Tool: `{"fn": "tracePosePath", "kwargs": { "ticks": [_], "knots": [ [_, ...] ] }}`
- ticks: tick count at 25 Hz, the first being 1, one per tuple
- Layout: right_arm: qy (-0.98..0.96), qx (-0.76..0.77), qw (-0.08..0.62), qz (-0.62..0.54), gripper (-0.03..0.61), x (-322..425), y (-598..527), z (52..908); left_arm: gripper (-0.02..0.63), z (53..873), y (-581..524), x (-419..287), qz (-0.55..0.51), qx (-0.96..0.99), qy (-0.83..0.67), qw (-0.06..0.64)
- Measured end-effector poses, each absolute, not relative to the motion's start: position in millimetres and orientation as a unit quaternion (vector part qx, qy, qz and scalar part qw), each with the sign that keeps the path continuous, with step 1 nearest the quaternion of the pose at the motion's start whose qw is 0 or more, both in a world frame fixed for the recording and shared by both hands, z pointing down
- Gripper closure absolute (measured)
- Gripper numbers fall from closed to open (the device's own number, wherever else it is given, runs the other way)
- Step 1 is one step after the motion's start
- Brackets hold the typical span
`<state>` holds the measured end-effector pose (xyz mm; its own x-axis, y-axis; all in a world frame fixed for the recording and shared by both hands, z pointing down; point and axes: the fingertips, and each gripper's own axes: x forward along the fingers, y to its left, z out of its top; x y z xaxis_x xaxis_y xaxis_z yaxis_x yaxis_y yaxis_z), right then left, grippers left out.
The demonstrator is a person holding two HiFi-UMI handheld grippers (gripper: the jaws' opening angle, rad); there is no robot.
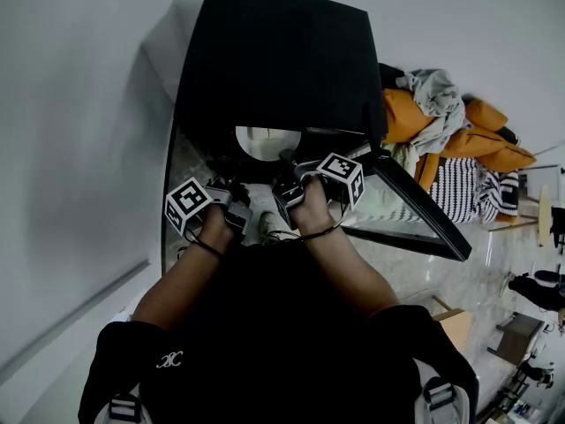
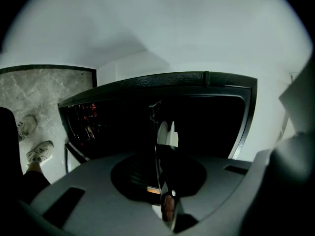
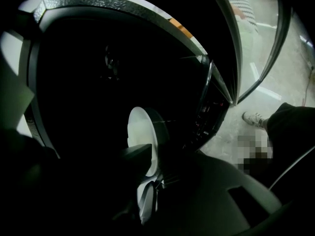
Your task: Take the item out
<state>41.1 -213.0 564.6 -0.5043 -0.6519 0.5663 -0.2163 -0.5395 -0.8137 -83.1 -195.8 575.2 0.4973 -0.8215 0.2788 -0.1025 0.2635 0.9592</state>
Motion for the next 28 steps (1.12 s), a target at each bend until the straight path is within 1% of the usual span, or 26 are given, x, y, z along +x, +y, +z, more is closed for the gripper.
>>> {"fn": "tracePosePath", "kwargs": {
  "ticks": [2, 14, 28],
  "knots": [
    [0.456, -0.479, 0.141, -0.736, 0.54, 41.2, -214.5, 566.9, 0.568, 576.2, -197.1, -82.9, -0.266, 0.546, -0.424, 0.672],
    [0.505, -0.458, 0.127, -0.72, 0.551, 39.2, -212.2, 563.3, 0.568, 576.2, -202.2, -82.4, -0.271, 0.553, -0.419, 0.667],
    [0.515, -0.45, 0.13, -0.718, 0.554, 60.2, -177.8, 557.2, 0.568, 576.4, -204.8, -86.1, -0.28, 0.548, -0.425, 0.664]
  ]
}}
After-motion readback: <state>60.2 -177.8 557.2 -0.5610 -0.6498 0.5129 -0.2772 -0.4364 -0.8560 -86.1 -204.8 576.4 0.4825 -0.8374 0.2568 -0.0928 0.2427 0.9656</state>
